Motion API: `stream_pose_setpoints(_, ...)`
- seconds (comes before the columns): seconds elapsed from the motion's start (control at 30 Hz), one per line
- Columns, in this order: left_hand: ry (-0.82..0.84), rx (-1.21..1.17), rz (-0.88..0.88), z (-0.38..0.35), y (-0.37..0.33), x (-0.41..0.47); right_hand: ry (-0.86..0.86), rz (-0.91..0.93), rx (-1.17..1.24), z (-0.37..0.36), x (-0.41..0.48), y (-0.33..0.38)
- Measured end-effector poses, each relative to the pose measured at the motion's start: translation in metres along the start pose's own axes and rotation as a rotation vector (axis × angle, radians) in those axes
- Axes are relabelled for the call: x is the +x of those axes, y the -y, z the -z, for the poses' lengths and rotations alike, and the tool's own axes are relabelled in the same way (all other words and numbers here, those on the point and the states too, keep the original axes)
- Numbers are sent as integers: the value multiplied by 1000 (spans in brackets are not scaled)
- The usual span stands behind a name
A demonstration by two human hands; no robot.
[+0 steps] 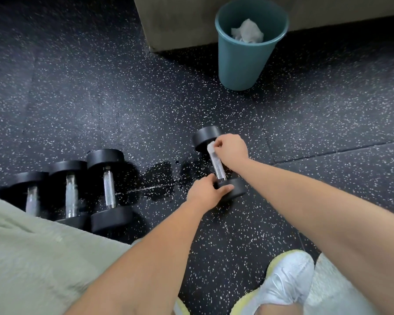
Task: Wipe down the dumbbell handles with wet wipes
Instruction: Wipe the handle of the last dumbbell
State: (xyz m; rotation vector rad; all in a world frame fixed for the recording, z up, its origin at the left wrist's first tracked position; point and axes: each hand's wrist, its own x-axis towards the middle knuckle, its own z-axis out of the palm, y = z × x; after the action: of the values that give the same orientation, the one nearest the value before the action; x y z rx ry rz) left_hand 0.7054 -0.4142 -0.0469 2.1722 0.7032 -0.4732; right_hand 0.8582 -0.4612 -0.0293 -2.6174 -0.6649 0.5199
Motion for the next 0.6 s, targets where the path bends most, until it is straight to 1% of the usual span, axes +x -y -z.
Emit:
stream_pose_setpoints(0.07, -21, 60, -11, 0, 2, 3, -30, -14, 37, -10, 3, 7)
stream_pose_setpoints(0.17, -39, 69, 5, 2, 5, 4, -39, 30, -51, -23, -12, 8)
stream_pose_setpoints(0.27, -15, 26, 31, 6, 10, 5, 6, 100, -136, -23, -28, -3)
stream_pose_setpoints(0.33, -21, -1, 44, 9, 11, 4, 68, 114, -184, -17, -33, -6)
stream_pose_setpoints(0.4, -27, -17, 45, 9, 11, 3, 79, 127, -203, -11, -26, -3)
stream_pose_setpoints(0.53, -20, -2, 46, 9, 10, -1, 34, 47, -46, -4, -5, 7)
stream_pose_setpoints(0.6, -13, 1, 57, 10, 13, 0, 33, 26, -12, -8, -5, 8)
